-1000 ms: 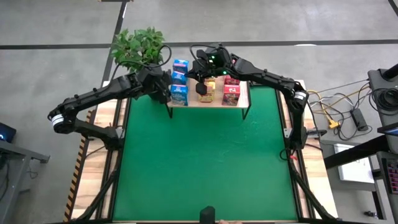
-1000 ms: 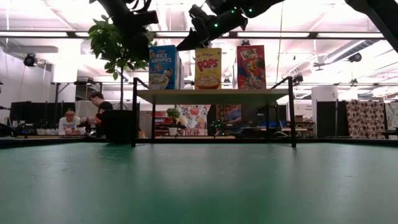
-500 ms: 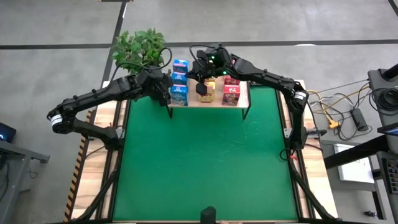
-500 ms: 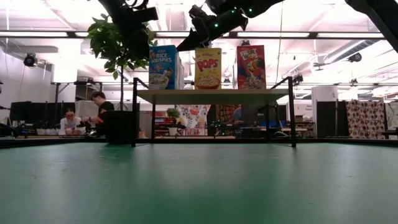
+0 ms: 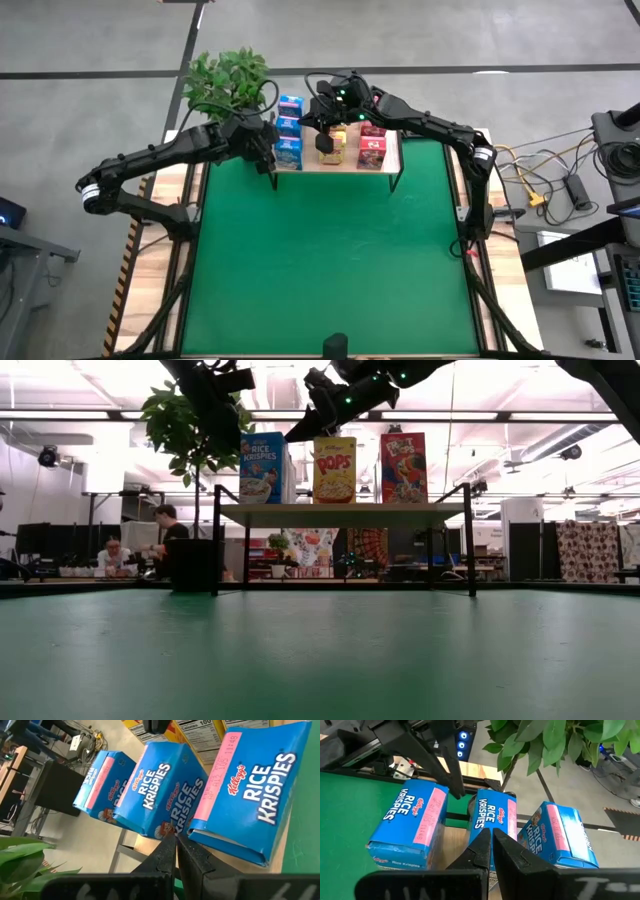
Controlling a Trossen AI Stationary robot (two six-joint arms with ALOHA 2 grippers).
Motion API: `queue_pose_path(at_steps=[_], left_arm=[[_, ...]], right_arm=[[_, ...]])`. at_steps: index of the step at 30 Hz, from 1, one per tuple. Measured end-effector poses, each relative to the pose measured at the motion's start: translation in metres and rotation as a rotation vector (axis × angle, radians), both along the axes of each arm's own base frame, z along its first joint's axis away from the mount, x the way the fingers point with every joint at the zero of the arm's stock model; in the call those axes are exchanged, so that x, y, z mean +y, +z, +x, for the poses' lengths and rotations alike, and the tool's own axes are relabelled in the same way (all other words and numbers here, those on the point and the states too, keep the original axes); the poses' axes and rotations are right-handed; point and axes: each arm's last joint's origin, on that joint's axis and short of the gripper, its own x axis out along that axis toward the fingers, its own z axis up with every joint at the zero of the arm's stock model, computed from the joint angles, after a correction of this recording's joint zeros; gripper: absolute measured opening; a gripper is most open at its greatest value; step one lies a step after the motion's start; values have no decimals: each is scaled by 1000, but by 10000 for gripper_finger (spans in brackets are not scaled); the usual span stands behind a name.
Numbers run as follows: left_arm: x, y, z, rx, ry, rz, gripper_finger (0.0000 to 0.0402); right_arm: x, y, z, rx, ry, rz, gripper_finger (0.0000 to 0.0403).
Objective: Stack cereal on shelf
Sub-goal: Put the red cereal box on the shelf, then return to Home Position
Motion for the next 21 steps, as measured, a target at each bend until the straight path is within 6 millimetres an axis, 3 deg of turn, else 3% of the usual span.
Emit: queue_pose_path(at_steps=[5, 11, 16, 21], left_arm=[[-1, 1, -1, -1, 8, 4, 0], [-4, 8, -10, -41, 26, -2, 0], [-12, 18, -19, -118, 42, -14, 0], [-28, 28, -24, -208, -47, -76, 0]], right_arm=[[2, 5, -3, -5, -1, -3, 9], [13, 31, -21, -31, 3, -17, 9], [28, 54, -40, -47, 19, -23, 9], [50, 64, -55, -24, 90, 10, 9]])
